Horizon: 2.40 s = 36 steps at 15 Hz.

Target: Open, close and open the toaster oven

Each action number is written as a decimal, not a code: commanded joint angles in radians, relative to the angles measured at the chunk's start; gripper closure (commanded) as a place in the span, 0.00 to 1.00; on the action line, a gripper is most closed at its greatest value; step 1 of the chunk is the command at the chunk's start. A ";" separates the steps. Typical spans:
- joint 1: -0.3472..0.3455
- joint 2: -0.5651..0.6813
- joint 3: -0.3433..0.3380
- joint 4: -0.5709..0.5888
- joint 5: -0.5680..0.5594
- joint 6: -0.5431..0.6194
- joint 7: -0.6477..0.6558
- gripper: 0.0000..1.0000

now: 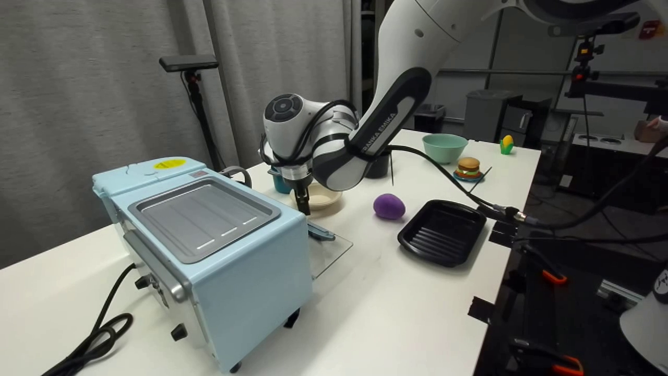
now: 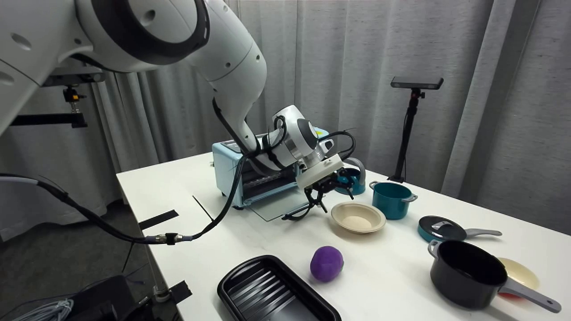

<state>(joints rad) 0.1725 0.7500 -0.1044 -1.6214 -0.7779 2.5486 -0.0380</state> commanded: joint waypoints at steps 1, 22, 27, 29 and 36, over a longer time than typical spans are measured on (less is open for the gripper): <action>0.014 0.016 0.003 0.032 -0.009 0.016 0.036 0.00; -0.001 -0.127 0.005 -0.083 0.014 0.175 0.133 0.00; 0.003 -0.161 0.003 -0.103 0.012 0.219 0.130 0.00; -0.001 -0.167 0.005 -0.107 0.015 0.235 0.124 0.00; 0.009 -0.181 -0.006 -0.122 -0.009 0.268 0.144 0.00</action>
<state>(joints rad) 0.1755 0.5980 -0.1030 -1.7088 -0.7718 2.7830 0.0838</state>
